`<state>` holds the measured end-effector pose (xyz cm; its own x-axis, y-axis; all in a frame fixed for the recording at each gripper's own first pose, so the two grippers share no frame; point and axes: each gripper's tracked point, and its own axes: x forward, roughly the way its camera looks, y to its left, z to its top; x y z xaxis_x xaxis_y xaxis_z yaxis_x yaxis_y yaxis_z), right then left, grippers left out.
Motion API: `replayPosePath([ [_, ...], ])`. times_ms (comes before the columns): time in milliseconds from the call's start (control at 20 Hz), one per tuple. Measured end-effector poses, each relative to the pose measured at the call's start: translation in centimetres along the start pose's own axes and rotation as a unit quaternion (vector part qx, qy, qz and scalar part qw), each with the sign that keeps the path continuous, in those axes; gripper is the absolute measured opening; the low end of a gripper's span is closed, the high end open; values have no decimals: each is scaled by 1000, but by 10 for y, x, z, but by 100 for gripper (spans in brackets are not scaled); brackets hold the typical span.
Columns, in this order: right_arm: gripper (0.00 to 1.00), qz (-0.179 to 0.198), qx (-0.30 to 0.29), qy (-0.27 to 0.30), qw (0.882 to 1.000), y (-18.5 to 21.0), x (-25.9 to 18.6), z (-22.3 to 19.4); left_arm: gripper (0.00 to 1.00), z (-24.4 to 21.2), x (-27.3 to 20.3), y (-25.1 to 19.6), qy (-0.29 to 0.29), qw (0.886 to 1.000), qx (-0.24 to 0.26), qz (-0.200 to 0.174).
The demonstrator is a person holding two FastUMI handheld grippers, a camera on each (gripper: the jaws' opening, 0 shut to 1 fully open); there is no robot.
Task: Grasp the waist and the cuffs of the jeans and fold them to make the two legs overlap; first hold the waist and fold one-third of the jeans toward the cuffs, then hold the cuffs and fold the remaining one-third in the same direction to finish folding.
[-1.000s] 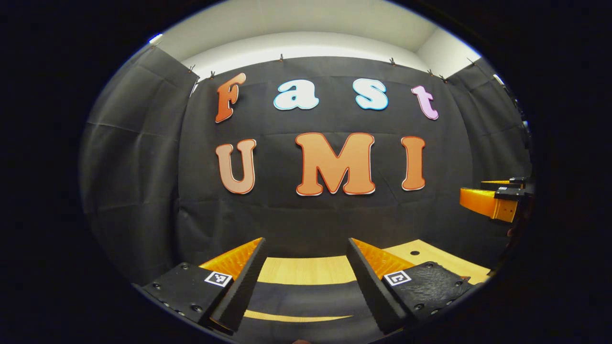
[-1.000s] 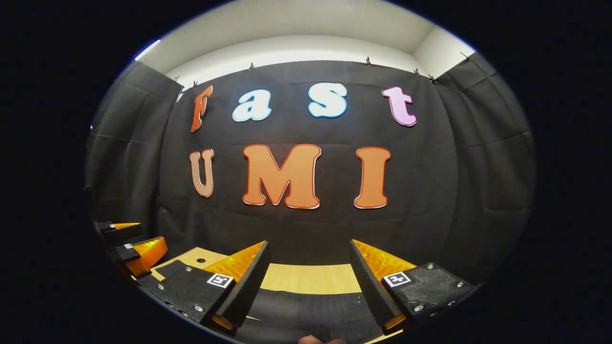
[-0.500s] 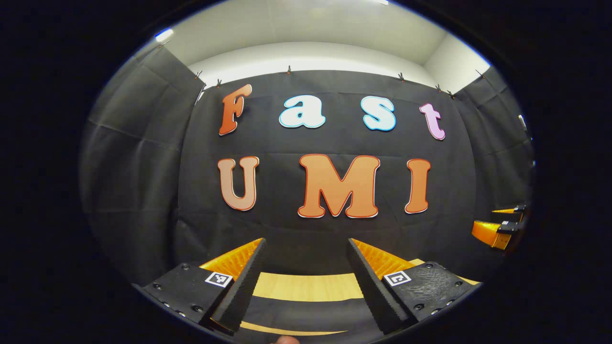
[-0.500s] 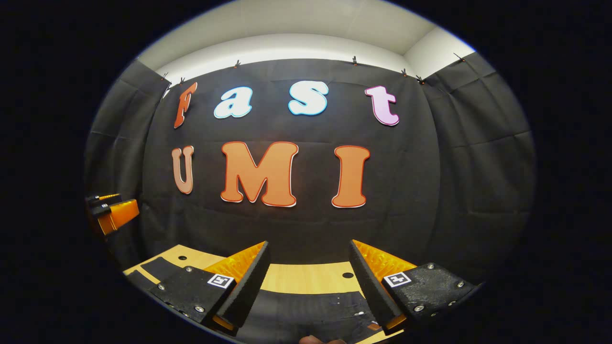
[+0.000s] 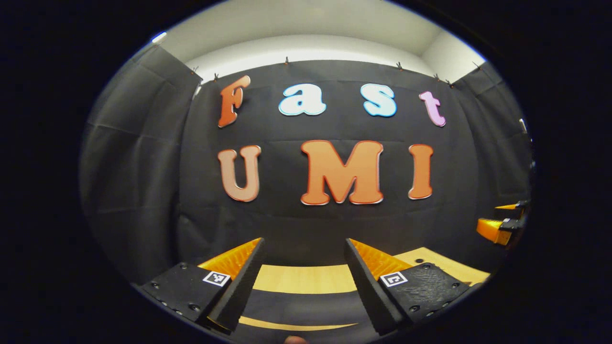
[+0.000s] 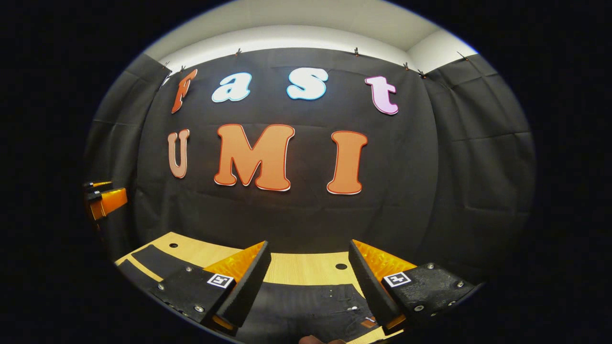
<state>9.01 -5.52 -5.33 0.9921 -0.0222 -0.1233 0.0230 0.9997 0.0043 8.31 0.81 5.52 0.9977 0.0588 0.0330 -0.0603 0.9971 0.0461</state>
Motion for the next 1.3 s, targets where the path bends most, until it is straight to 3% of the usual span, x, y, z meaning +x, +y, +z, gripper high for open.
replayPosePath([
  [250, 98, 4, 16, 56, 998, -10, 6, -37, 100, -44, -11, 36, 67, 996, 5, 52],
  [500, 98, -15, 41, 122, 992, -37, 5, -80, 99, -104, -28, 101, 173, 975, -32, 136],
  [750, 98, -25, 69, 204, 976, -65, 3, -134, 100, -179, -62, 149, 279, 933, -98, 205],
  [1050, 98, -35, 104, 294, 949, -92, -4, -197, 98, -260, -90, 178, 395, 856, -200, 268],
  [1200, 98, -38, 121, 350, 928, -91, -9, -226, 99, -289, -93, 185, 431, 824, -232, 285],
  [1300, 99, -45, 136, 363, 921, -89, -8, -237, 98, -298, -93, 190, 443, 808, -254, 292],
])
